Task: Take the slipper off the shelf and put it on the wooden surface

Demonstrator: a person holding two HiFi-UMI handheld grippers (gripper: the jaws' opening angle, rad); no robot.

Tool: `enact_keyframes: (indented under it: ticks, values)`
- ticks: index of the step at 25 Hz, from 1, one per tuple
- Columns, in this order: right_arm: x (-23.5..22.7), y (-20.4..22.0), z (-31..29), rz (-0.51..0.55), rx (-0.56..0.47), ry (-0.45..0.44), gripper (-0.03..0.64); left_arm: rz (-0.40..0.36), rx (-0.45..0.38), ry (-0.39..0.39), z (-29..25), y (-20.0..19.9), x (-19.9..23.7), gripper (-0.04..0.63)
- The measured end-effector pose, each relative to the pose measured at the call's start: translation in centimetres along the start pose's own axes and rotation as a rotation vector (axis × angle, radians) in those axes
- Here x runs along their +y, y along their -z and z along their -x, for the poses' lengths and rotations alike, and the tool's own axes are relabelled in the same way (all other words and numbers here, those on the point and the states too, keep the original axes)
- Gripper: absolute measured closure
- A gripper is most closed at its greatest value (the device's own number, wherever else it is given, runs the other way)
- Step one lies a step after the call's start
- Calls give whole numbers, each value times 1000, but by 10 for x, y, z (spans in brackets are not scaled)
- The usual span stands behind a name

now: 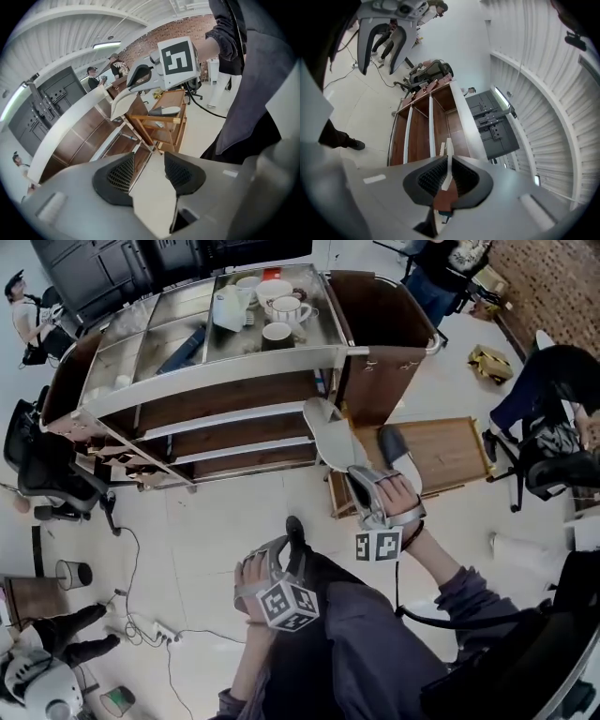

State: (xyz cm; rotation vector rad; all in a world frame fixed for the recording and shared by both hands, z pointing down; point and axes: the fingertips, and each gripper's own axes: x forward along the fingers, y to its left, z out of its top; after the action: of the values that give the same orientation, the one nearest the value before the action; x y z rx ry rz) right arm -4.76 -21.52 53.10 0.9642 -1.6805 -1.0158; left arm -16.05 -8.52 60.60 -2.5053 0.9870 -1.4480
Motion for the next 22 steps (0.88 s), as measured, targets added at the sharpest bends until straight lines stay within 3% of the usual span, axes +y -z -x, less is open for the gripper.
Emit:
enact_keyframes:
  ticks: [6, 12, 16, 22]
  values:
    - [6, 83, 76, -20, 128, 16, 591, -92, -43, 34, 6, -45, -52, 376]
    - [30, 200, 94, -20, 225, -24, 591, -131, -28, 29, -9, -96, -85, 377]
    - [68, 293, 86, 5, 245, -117, 591, -101, 9, 4, -30, -143, -114, 377]
    - [111, 384, 66, 68, 178, -250, 591, 8, 64, -58, -58, -217, -161, 377]
